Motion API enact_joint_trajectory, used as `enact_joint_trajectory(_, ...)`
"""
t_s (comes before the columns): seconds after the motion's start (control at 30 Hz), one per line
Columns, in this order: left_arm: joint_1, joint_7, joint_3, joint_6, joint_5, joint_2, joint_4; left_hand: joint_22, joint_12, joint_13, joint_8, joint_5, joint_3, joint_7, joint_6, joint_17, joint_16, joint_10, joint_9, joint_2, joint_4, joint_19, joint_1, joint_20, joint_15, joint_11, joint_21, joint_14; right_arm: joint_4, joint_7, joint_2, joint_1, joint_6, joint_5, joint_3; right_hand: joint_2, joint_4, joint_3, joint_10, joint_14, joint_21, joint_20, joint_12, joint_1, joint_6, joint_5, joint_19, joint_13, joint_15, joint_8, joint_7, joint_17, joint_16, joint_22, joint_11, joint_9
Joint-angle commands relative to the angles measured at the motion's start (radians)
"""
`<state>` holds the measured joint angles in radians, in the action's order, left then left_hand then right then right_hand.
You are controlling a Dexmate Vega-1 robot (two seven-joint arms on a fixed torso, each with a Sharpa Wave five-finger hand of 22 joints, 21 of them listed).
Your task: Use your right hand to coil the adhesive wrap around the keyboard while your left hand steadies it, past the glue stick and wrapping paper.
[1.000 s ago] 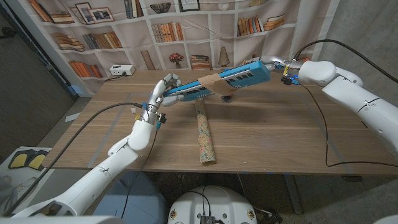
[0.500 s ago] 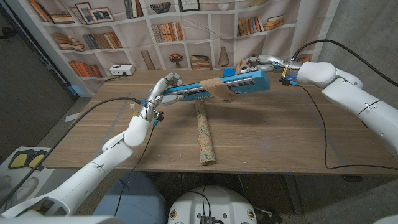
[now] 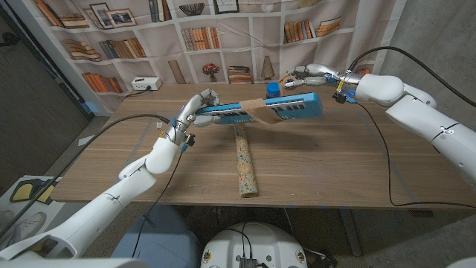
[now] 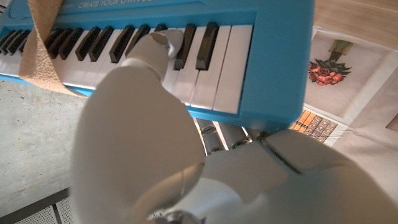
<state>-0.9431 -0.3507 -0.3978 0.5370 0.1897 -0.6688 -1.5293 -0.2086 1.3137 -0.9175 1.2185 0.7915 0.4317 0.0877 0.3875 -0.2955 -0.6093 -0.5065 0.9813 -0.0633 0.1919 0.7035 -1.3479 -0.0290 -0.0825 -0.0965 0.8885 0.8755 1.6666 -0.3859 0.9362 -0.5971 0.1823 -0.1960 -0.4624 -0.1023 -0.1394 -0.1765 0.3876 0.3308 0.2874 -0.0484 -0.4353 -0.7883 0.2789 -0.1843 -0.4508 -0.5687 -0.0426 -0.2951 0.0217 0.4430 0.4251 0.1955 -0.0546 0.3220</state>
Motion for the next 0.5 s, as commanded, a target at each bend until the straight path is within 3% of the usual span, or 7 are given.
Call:
enact_joint_trajectory(0.03,-0.035,-0.014,0.012,-0.064,-0.008,-0.009,-0.050,-0.448,0.228,-0.310,0.000,0.173,0.042,0.005,0.004,-0.464,-0.354,-0.002,0.000,0.071,-0.038,0.167,-0.011,-0.163,-0.116,-0.006,0.402,0.207,0.054,0.014,0.014,-0.050,0.041,-0.033,0.034,-0.010,-0.002,-0.004,0.012,0.001,-0.006,0.002,-0.007,-0.004,0.005,-0.004,0.004,-0.002,-0.121,0.001,0.004,0.003,-0.003,0.003,-0.005,0.002)
enact_joint_trajectory(0.5,-0.034,0.006,0.004,-0.091,-0.037,-0.012,-0.063,-0.449,0.227,-0.300,0.003,0.171,0.041,0.009,0.007,-0.457,-0.356,-0.007,-0.001,0.069,-0.038,0.166,-0.016,-0.163,-0.118,-0.006,0.404,0.207,0.092,0.027,0.031,-0.092,0.059,-0.059,0.068,-0.011,-0.003,-0.005,0.012,0.000,-0.008,0.001,-0.003,-0.006,0.006,-0.005,0.008,-0.002,-0.124,0.002,0.007,0.003,-0.004,0.003,-0.007,0.003)
